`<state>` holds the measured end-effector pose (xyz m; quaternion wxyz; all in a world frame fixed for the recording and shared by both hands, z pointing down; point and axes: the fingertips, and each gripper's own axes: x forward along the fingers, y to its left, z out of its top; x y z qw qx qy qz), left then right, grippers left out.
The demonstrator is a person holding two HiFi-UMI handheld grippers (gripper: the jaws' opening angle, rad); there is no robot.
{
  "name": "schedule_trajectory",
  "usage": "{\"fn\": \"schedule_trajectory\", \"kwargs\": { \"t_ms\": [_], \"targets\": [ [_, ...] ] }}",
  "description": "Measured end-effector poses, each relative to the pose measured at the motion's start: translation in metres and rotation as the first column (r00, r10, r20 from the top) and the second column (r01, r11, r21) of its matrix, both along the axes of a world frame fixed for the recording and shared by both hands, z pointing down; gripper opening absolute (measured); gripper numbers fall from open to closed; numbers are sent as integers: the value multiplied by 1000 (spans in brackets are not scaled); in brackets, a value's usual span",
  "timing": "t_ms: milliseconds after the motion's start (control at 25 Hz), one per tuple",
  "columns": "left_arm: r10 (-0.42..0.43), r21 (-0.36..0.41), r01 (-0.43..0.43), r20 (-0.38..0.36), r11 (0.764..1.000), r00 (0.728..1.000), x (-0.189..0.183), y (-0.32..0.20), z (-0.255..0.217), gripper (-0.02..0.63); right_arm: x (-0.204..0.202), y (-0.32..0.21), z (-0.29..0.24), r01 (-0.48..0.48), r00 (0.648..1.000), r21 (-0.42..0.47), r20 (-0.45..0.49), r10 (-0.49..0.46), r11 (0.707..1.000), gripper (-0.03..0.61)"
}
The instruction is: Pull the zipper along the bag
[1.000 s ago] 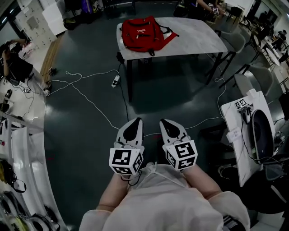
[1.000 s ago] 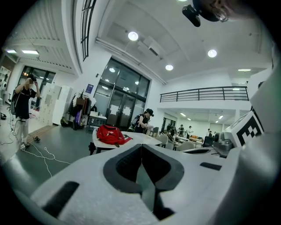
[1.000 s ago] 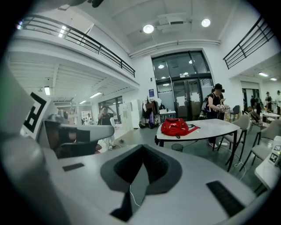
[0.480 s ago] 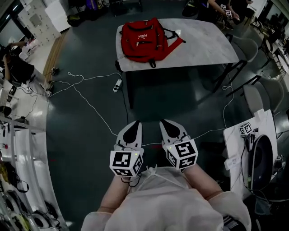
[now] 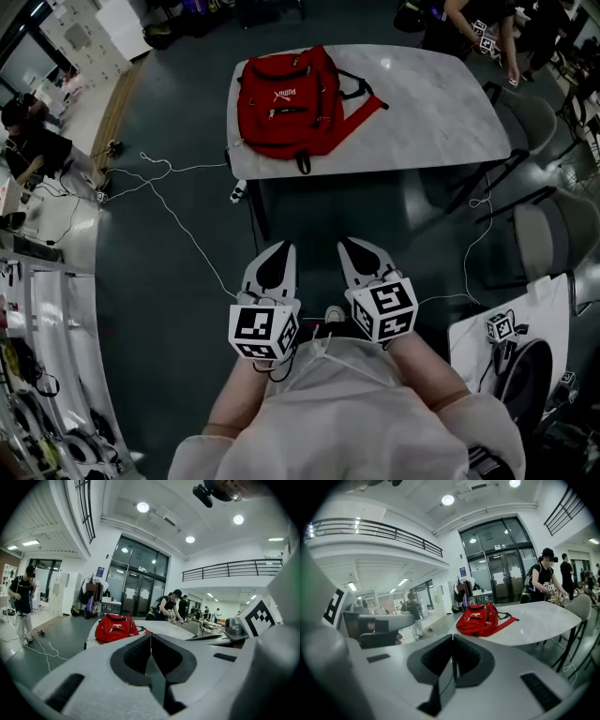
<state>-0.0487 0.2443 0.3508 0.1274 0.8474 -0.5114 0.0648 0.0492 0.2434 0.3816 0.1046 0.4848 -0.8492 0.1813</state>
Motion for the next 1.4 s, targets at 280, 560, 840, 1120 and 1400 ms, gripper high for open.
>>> {"fn": "schedule_trajectory", "kwargs": {
  "t_ms": [280, 560, 840, 1120, 1400],
  "targets": [
    [4, -88, -14, -119, 996, 993, 19, -52, 12, 20, 23, -51, 8, -6, 1000, -25, -2, 6, 1000, 28],
    [34, -78, -39, -68, 996, 997, 18, -142, 27, 20, 22, -125, 22, -46, 999, -47, -23, 45, 998, 28],
    [111, -104, -120, -97, 987, 989, 4, -252, 25, 20, -2, -226, 14, -96, 993, -57, -70, 92, 994, 28],
    [202, -120, -212, -95, 970, 975, -3, -354, 34, 20, -3, -327, 9, -178, 979, -48, -104, 173, 983, 28],
    [167, -232, -188, -109, 954, 980, -19, -396, 70, 20, -4, -375, 36, -209, 972, -94, -129, 197, 973, 28]
  ]
}}
